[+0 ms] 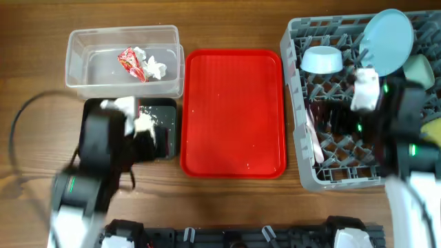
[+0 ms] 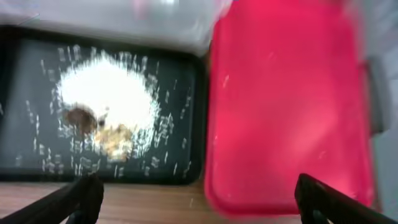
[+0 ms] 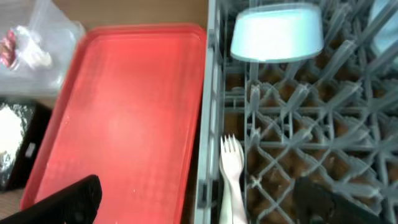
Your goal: Sort waste into correct bins and load items into the dishwasher rack
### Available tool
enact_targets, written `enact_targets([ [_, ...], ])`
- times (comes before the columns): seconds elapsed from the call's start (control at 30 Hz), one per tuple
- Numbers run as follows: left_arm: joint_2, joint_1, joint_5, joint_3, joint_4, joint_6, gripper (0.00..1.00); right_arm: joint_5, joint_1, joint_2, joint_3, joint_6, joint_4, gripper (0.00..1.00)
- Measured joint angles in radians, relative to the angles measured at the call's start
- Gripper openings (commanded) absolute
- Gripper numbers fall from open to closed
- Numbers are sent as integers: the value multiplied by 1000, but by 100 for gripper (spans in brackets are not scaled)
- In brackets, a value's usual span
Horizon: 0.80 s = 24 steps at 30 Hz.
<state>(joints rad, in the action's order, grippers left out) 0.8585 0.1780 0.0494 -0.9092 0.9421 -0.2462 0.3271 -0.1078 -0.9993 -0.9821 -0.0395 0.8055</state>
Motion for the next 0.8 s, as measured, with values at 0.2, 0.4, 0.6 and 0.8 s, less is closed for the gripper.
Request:
enact_targets([
  [0.2,-386,0,-12,108,-53,-2,100,-6,0,204,112,12,-37,100],
  [0.4,-512,0,-16,109,-53,-2,100,-6,0,200,112,12,-36,100],
  [0.6,-512,0,-16,110,-11,-2,100,-6,0,116,112,12,-36,100],
  [0.8,-512,0,-16,111,87,-2,100,-34,0,45,119,12,-55,100],
])
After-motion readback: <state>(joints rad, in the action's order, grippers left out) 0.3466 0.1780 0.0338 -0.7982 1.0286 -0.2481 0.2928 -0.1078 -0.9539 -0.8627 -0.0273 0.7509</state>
